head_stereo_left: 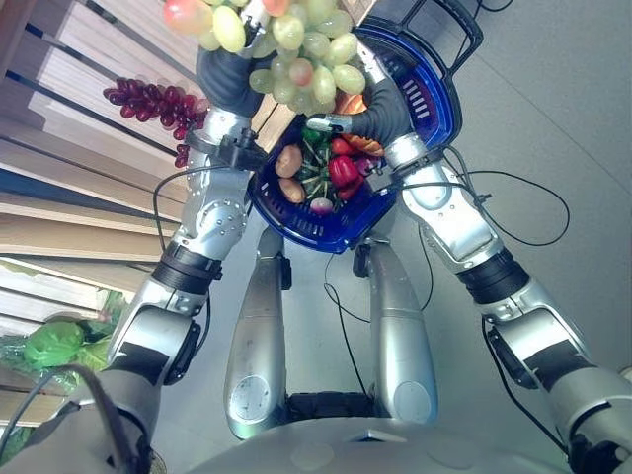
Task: Pick up fruits and vegetables into the basket
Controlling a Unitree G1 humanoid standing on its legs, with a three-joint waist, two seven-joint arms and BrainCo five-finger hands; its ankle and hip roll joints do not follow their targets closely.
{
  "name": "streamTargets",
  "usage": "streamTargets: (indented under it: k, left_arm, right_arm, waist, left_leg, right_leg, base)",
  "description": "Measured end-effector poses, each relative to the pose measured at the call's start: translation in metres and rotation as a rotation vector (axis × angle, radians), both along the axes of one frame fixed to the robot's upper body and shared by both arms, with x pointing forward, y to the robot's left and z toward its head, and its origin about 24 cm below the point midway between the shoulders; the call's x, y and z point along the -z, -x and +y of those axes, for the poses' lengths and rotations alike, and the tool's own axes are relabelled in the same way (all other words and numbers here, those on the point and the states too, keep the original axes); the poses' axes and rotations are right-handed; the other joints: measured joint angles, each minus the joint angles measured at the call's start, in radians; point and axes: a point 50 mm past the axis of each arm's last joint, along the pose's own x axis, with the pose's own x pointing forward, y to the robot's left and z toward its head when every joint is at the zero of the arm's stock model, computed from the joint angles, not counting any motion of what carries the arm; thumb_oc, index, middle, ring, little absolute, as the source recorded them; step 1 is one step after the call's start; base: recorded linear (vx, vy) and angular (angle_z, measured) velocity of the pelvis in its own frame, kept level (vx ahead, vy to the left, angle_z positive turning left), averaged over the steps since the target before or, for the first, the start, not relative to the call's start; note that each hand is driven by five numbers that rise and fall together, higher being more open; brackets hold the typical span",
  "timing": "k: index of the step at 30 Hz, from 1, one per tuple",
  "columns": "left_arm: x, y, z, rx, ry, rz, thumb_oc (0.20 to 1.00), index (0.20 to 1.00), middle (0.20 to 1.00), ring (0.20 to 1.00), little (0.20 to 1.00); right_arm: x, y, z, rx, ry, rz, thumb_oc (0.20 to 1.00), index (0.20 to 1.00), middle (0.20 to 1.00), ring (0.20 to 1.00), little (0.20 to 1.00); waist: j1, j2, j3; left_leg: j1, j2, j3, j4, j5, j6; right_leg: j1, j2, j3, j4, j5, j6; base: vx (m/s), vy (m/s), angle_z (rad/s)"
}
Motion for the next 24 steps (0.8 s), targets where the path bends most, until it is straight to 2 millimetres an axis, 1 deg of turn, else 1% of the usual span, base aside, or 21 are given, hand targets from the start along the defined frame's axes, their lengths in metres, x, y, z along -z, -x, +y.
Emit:
streamTargets:
  k: [4,8,11,17,18,19,20,21,24]
  left_arm:
    - [0.002,0.001,-0.008,0.037,-0.033,0.003,0.200,0.200,0.200,0.200,0.200]
    - [0.004,0.003,-0.014,0.065,-0.050,-0.001,0.200,0.200,0.200,0.200,0.200]
    - [0.001,0.008,-0.019,0.097,-0.061,-0.028,0.200,0.200,0.200,0.200,0.200]
    - [-0.002,0.010,-0.022,0.119,-0.075,-0.044,0.200,0.200,0.200,0.200,0.200]
    - [-0.001,0.011,-0.026,0.139,-0.072,-0.038,0.200,0.200,0.200,0.200,0.200]
    - [-0.001,0.012,-0.028,0.149,-0.075,-0.040,0.200,0.200,0.200,0.200,0.200]
    - [-0.001,0.014,-0.030,0.160,-0.080,-0.040,0.200,0.200,0.200,0.200,0.200]
    - [-0.001,0.015,-0.033,0.172,-0.083,-0.040,0.200,0.200,0.200,0.200,0.200]
    - [-0.001,0.016,-0.034,0.184,-0.081,-0.037,0.200,0.200,0.200,0.200,0.200]
  right_arm:
    - [0.003,0.001,0.006,-0.032,-0.034,0.049,1.000,1.000,1.000,1.000,1.000]
    - [0.007,-0.001,0.006,-0.040,-0.073,0.106,1.000,1.000,1.000,1.000,1.000]
    - [0.010,-0.004,0.004,-0.038,-0.087,0.139,1.000,1.000,1.000,1.000,1.000]
    - [0.013,-0.004,0.006,-0.045,-0.089,0.162,1.000,1.000,1.000,1.000,1.000]
    - [0.013,-0.004,0.008,-0.049,-0.090,0.166,0.849,0.849,0.849,0.849,0.849]
    - [0.013,-0.004,0.008,-0.049,-0.091,0.165,0.667,0.667,0.667,0.667,0.667]
    - [0.014,-0.004,0.009,-0.047,-0.091,0.167,0.288,0.288,0.288,0.288,0.288]
    - [0.014,-0.004,0.009,-0.040,-0.095,0.168,0.200,0.200,0.200,0.200,0.200]
    - [0.014,-0.004,0.008,-0.026,-0.105,0.167,0.200,0.200,0.200,0.200,0.200]
  waist:
    - [0.006,0.000,0.000]
    - [0.006,0.000,0.000]
    - [0.006,0.000,0.000]
    - [0.005,0.000,0.000]
    - [0.006,0.000,0.000]
    - [0.005,0.000,0.000]
    - [0.006,0.000,0.000]
    - [0.006,0.000,0.000]
    - [0.005,0.000,0.000]
  left_leg:
    - [0.000,-0.002,-0.001,0.000,-0.003,-0.005]
    - [0.000,-0.002,-0.003,-0.001,-0.004,-0.004]
    - [-0.001,-0.002,-0.004,-0.001,-0.003,-0.004]
    - [-0.001,-0.002,-0.004,-0.001,-0.003,-0.004]
    - [-0.002,-0.002,-0.006,-0.001,-0.003,-0.004]
    - [-0.003,-0.002,-0.008,-0.001,-0.003,-0.004]
    - [-0.004,-0.002,-0.009,-0.001,-0.003,-0.004]
    - [-0.005,-0.003,-0.009,-0.001,-0.003,-0.004]
    - [-0.005,-0.004,-0.009,-0.001,-0.003,-0.004]
  right_leg:
    - [0.000,-0.002,-0.002,0.002,0.000,0.000]
    - [0.001,-0.003,-0.005,0.003,0.000,0.000]
    - [0.001,-0.004,-0.006,0.003,0.000,0.000]
    - [0.001,-0.004,-0.006,0.002,0.000,0.000]
    - [0.001,-0.004,-0.012,0.001,-0.001,0.001]
    - [0.001,-0.004,-0.014,0.001,-0.001,0.001]
    - [0.001,-0.004,-0.015,0.001,-0.001,0.001]
    - [0.001,-0.005,-0.016,0.000,-0.001,0.001]
    - [0.001,-0.006,-0.016,0.000,-0.001,0.002]
  base:
    - [0.00,0.000,0.00]
    - [0.00,0.000,0.00]
    - [0.00,0.000,0.00]
    - [0.00,0.000,0.00]
    - [0.00,0.000,0.00]
    - [0.00,-0.007,0.04]
    - [0.00,-0.008,0.04]
    - [0.00,0.000,0.00]
    - [0.00,0.000,0.00]
